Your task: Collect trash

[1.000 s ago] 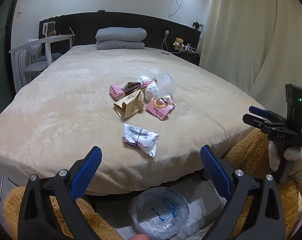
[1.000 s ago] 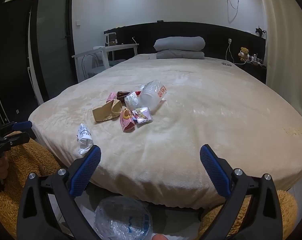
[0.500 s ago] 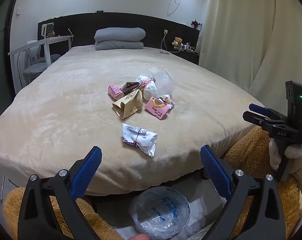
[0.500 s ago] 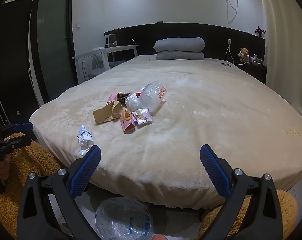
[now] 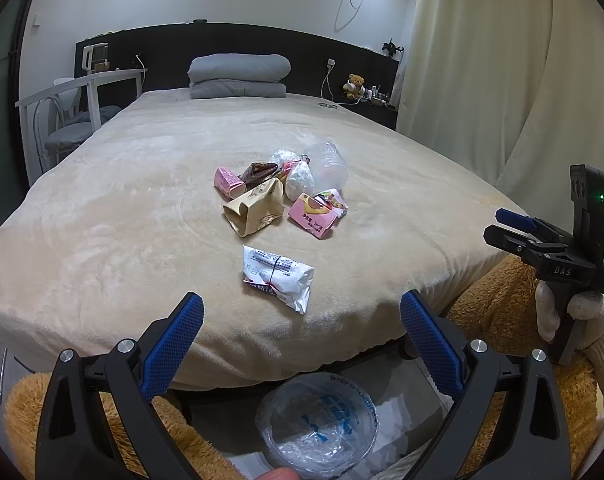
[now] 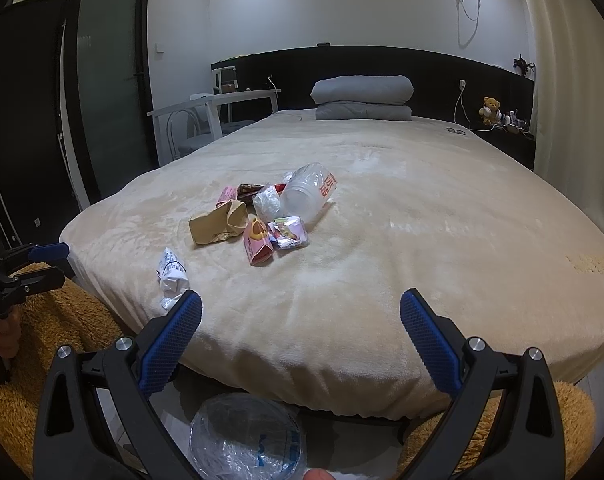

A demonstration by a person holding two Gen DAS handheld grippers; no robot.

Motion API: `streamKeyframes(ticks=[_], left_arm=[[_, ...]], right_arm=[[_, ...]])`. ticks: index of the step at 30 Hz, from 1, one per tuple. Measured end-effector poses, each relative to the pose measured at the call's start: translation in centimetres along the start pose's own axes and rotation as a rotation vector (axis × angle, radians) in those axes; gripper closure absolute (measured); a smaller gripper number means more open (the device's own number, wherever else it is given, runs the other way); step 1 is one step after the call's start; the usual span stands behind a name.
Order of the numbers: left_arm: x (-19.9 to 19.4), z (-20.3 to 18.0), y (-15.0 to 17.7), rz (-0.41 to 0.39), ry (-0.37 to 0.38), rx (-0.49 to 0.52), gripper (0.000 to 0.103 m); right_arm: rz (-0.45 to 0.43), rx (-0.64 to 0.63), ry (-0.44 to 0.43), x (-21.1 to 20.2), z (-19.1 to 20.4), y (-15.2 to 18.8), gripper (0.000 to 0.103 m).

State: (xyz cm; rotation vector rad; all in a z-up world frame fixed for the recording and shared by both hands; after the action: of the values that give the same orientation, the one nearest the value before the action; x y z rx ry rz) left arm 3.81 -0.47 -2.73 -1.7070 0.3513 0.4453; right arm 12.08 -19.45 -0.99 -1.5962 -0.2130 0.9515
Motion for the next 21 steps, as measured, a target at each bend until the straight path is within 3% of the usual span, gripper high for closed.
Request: streamKeyframes(ticks=[21], left_arm=[[0.01, -0.09, 0.00, 0.000, -0.003, 0.003, 0.007]], right_arm=[[0.001, 0.000, 0.001, -0.04, 0.12, 0.03, 0.005]])
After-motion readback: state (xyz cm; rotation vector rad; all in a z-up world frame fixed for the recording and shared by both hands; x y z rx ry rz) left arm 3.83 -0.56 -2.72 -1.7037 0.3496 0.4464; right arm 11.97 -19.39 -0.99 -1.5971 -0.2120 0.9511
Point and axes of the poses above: each gripper's, at about its wrist camera, not at the fingertips, and x roughly the way its jaws point, z to its left, y to its underside, the point moved 4 cm from there along x, roughly the way its jaws point, and after that the axes turned 6 degrees about -z, right-handed, at the moved point
